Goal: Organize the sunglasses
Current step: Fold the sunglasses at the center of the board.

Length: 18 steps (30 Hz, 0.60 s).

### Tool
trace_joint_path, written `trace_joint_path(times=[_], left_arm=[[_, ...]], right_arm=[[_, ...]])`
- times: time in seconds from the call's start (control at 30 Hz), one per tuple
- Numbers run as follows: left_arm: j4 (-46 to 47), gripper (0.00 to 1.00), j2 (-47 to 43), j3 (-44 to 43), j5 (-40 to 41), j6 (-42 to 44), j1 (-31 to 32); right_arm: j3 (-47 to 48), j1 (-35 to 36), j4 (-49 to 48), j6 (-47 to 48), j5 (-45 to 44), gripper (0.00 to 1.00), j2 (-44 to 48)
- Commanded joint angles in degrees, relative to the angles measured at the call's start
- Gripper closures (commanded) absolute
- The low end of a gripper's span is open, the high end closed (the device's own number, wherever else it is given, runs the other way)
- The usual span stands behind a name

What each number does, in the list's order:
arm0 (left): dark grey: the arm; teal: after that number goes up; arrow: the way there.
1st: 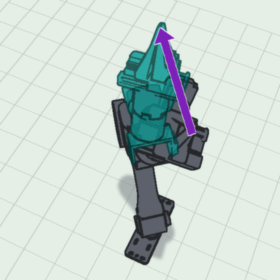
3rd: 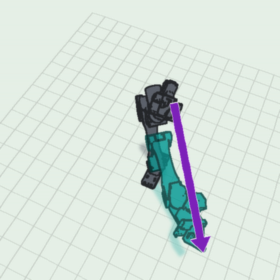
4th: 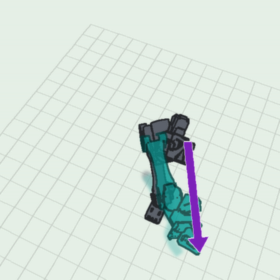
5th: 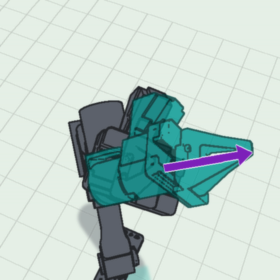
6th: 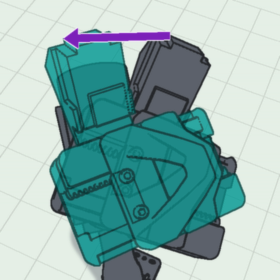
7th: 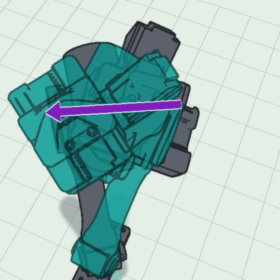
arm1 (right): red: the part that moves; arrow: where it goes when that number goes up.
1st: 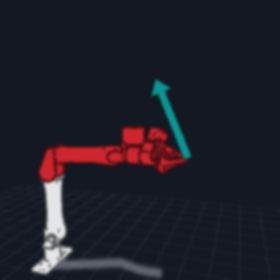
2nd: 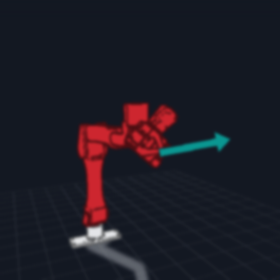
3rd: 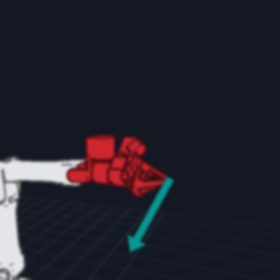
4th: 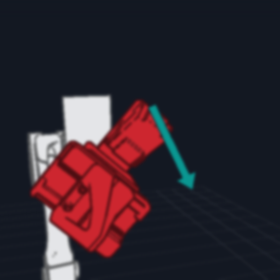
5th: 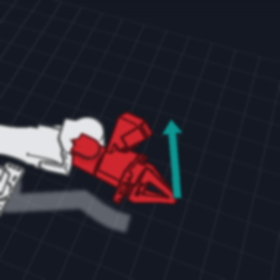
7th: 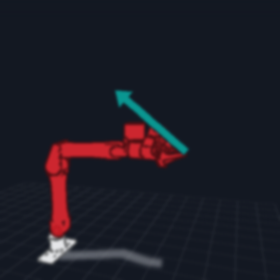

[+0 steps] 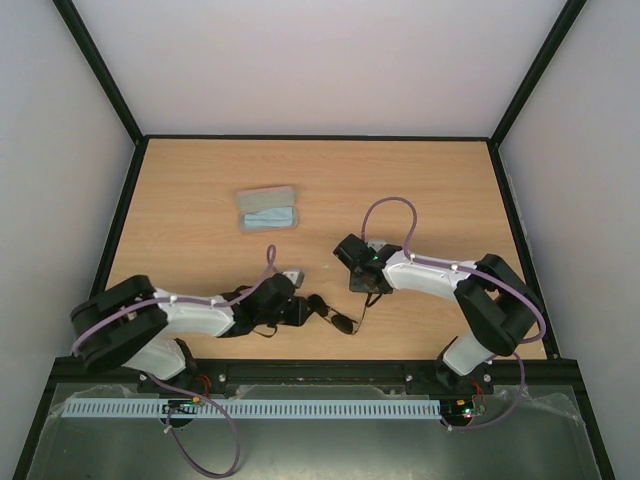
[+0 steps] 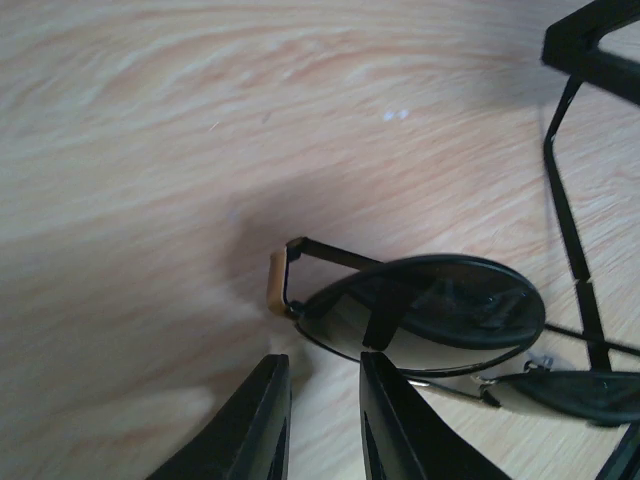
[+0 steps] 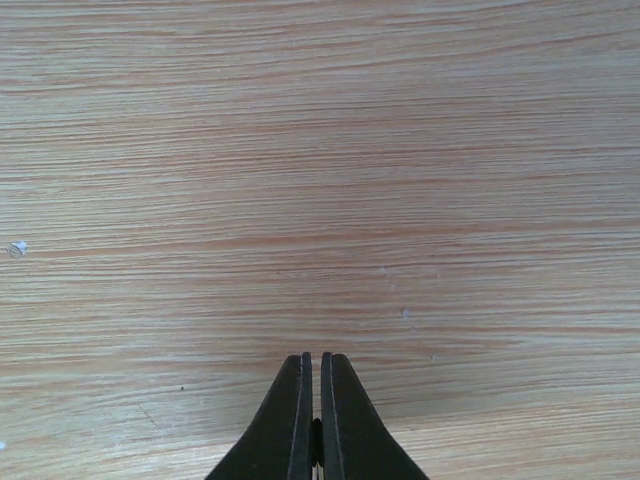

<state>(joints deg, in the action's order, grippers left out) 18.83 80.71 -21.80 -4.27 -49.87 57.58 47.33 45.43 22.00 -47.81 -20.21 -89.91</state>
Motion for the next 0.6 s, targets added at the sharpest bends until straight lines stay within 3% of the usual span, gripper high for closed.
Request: trace_joint_path(times=[0.0,0.4,0.5,0.57], left_arm=[[3.6,0.78,5.5,-5.5,0.5,2.1,0.2],[6.7,0.82,18.5,-16.8,-0.7,3.3,-0.1],[7.2,0.83,20.3,-18.1,-1.5,3.1,-0.5],[7.4,0.83,20.1,-17.8,-1.6,3.1,-0.7]], right_arm=[[-1.3,-0.1,-0.9,0.4,1.3,0.99,1.0],[0.9,-0.2,-7.1,2.0,6.9,0.98,-2.9],[0.7,-0.9,-6.7,2.3,6.6,0.84,-2.5],[-0.8,-1.8,-7.2,2.6,7.0,0.80,0.0]])
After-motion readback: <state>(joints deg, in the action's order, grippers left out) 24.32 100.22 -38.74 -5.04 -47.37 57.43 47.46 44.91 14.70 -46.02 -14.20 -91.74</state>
